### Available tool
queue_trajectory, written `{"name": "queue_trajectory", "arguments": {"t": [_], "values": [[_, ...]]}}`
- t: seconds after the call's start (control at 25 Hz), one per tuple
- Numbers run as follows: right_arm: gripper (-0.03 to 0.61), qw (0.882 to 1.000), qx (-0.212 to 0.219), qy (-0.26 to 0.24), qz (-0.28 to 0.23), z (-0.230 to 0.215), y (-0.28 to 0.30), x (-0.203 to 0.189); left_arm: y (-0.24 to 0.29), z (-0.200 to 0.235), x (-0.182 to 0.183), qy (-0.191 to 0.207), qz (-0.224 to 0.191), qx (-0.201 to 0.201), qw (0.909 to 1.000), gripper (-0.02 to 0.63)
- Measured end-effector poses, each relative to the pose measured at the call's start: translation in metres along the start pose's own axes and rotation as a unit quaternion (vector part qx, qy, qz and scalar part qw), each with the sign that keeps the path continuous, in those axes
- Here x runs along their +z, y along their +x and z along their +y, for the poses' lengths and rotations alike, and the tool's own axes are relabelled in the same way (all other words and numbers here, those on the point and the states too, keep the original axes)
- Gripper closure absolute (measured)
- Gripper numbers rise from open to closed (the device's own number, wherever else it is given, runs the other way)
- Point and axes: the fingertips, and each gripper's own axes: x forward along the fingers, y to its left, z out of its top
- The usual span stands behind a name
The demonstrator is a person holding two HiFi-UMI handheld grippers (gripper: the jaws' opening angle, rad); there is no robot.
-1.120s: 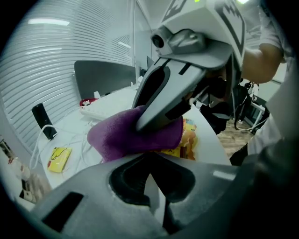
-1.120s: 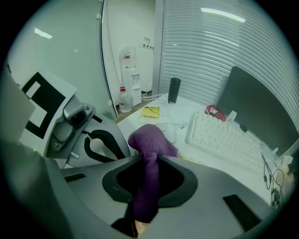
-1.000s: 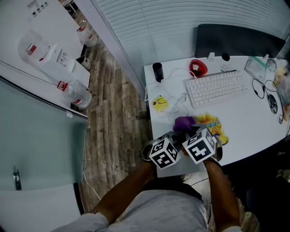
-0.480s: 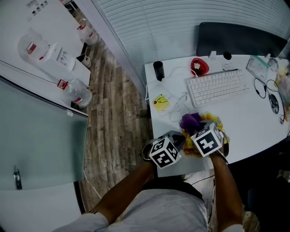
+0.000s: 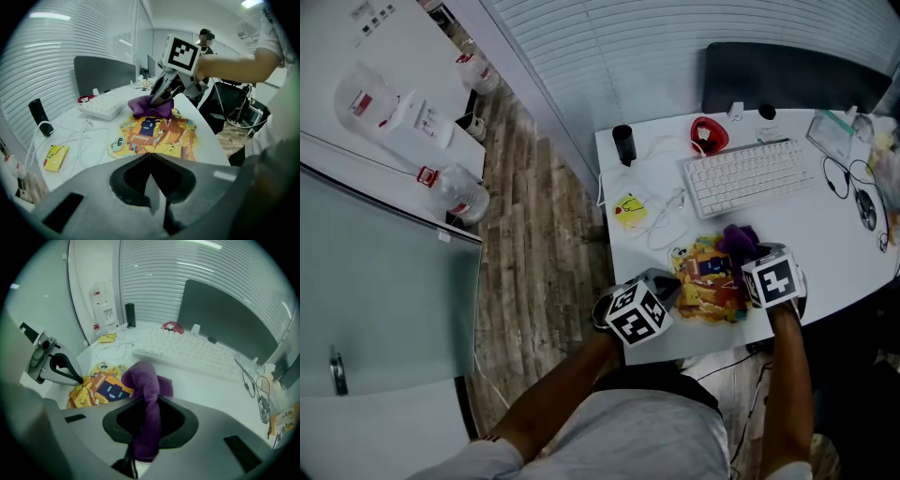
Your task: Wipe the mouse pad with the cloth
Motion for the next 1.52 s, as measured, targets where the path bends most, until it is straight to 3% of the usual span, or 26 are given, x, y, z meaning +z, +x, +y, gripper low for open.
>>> {"name": "queue_trajectory", "arguments": {"t": [0.16, 0.32, 0.6, 0.92, 1.08, 1.52], "values": [[0.512, 1.000, -0.014, 0.018, -0.001, -0.012, -0.006, -0.009, 0.001, 0.000, -0.001, 0.002, 0.000, 0.001, 1.0000, 0.598], [0.512, 1.000, -0.004, 0.017, -0.022, 0.006, -0.022, -0.002, 0.000, 0.000, -0.001, 0.001, 0.000, 0.001, 1.0000, 0.598], [0.512, 0.996, 0.057, 0.002, -0.062, 0.089, -0.040, 0.018, 0.000, 0.001, -0.001, 0.001, 0.001, 0.001, 1.0000, 0.598], [0.512, 0.994, 0.095, -0.027, -0.036, 0.146, -0.019, 0.007, 0.002, 0.001, -0.001, -0.003, -0.002, 0.004, 1.0000, 0.598], [0.512, 0.995, 0.081, -0.043, -0.033, 0.136, -0.014, 0.006, 0.002, 0.001, -0.001, -0.004, -0.001, 0.004, 1.0000, 0.598], [0.512, 1.000, 0.014, 0.006, -0.001, 0.053, -0.024, -0.033, 0.001, 0.001, -0.001, -0.007, -0.002, 0.005, 1.0000, 0.598]]}}
